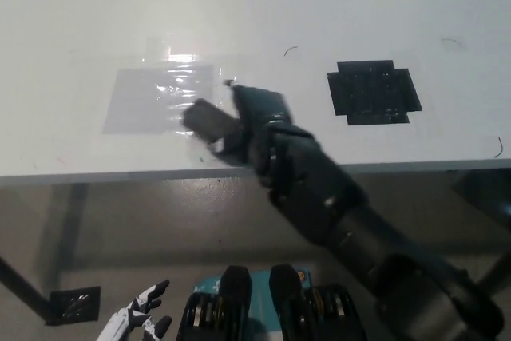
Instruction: A whiteboard eraser is kept on the black marked spot on the table infront of the robot and the robot uses its right hand to swipe it back and forth on the table twice to clean it
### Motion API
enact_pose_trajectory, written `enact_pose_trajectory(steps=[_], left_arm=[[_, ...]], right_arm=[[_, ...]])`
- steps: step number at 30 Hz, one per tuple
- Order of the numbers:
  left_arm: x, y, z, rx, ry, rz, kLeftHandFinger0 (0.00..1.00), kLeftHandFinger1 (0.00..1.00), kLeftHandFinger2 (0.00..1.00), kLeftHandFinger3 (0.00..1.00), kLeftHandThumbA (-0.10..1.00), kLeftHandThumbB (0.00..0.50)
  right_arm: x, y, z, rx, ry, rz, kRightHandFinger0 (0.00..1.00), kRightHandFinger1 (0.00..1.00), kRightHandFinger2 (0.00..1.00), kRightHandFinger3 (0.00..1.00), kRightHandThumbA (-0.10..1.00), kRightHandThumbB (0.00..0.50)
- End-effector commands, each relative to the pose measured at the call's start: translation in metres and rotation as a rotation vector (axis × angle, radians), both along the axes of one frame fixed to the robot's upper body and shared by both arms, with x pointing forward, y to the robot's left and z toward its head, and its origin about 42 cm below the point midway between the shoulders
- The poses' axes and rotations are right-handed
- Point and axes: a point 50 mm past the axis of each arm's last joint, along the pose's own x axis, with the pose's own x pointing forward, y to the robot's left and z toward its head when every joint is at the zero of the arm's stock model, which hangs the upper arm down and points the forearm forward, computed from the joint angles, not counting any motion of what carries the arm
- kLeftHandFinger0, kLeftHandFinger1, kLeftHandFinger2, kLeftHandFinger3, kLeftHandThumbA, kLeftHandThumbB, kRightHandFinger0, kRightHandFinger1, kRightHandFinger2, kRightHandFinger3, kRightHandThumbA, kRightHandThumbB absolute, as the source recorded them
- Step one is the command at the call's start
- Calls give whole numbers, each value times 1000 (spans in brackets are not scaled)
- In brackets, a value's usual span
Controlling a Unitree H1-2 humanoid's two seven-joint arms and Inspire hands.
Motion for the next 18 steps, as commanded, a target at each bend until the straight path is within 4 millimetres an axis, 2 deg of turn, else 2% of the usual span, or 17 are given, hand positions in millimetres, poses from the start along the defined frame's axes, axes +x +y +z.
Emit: enact_pose_trajectory(steps=[1,3,4,5,6,7,8,9,10,12,14,15,17,18], left_arm=[[2,2,11,19,-47,-25,1000,1000,1000,1000,795,493],[4,3,12,20,-54,-24,1000,1000,1000,1000,789,484],[4,3,12,21,-55,-23,1000,1000,1000,1000,789,484],[6,5,13,24,-57,-22,1000,1000,1000,1000,792,486],[7,5,14,25,-58,-22,1000,1000,1000,1000,792,487],[7,5,13,21,-56,-25,1000,1000,1000,1000,791,486],[7,5,13,20,-55,-25,1000,1000,1000,1000,790,485],[6,5,12,21,-55,-26,1000,1000,1000,1000,789,484],[6,6,12,21,-54,-26,1000,1000,1000,1000,788,482],[5,5,12,25,-51,-27,1000,1000,1000,1000,785,475],[2,5,11,29,-46,-26,1000,1000,1000,1000,790,477],[1,4,10,30,-44,-26,1000,1000,1000,1000,792,477],[-1,4,9,28,-40,-26,1000,1000,1000,1000,793,478],[-3,3,8,26,-36,-26,1000,1000,1000,1000,794,478]], right_arm=[[14,-27,10,12,-14,-30,0,0,28,1000,-100,165],[22,-57,4,-27,-19,-85,0,17,77,1000,-100,152],[23,-62,3,-32,-17,-95,0,18,80,1000,-100,152],[28,-83,-1,-52,-15,-121,24,62,124,1000,-100,151],[30,-91,-3,-64,-14,-131,32,77,141,1000,-100,148],[31,-108,-8,-70,-19,-146,41,77,122,994,-85,147],[32,-120,-11,-86,-20,-158,25,67,116,883,-63,143],[33,-137,-17,-122,-14,-178,35,93,174,886,-29,138],[34,-156,-22,-144,-4,-204,10,65,163,870,-55,142],[32,-186,-31,-161,13,-249,0,9,125,931,-73,147],[27,-212,-39,-165,33,-277,29,75,215,984,-45,153],[24,-226,-43,-181,34,-290,6,57,214,1000,-45,148],[19,-248,-49,-201,35,-308,0,6,181,1000,-34,151],[15,-259,-52,-203,41,-318,0,0,148,950,-24,156]])
